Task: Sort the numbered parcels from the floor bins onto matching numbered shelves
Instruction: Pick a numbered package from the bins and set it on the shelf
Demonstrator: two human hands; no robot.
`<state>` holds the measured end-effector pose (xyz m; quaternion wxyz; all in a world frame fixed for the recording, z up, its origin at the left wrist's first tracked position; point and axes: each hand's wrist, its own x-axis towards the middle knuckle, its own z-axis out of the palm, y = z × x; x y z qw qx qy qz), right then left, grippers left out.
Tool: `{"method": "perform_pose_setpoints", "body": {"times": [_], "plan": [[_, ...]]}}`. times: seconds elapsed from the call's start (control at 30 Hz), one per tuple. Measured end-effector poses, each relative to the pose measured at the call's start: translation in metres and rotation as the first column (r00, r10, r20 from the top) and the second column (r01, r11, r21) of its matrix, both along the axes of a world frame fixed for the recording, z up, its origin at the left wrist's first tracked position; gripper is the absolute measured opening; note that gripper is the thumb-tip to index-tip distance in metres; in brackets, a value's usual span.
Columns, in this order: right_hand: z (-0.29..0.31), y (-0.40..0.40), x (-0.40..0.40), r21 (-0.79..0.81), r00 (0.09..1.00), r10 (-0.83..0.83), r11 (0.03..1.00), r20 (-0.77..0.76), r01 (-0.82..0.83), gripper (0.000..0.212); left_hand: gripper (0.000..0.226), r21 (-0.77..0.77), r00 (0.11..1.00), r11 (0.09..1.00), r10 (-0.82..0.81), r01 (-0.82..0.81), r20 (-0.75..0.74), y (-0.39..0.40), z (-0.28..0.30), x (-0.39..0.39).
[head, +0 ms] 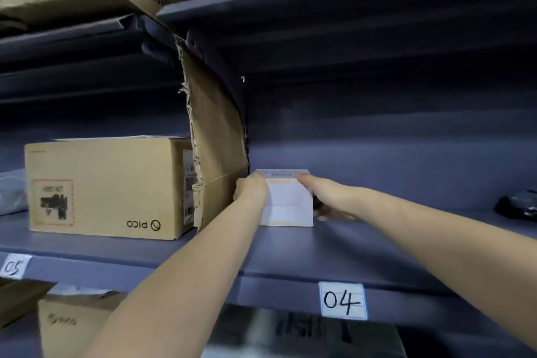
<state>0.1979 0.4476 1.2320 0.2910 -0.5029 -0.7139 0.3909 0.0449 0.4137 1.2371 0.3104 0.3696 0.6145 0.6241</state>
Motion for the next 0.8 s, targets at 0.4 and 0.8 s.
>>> {"method": "perform_pose_setpoints", "body": {"times": [0.4,0.8], "plan": [[-0.001,0.006,-0.009,-0.012,0.993,-0.048,0.999,0.111,0.049,0.075,0.059,0.036,1.0,0.999,-0.012,0.012,0.007,0.028,-0.012,-0.013],[0.016,-0.072,0.001,0.129,0.986,-0.138,0.984,0.097,0.126,0.066,0.06,-0.03,0.996,0.998,0.054,-0.056,-0.069,-0.034,0.004,0.016]]}}
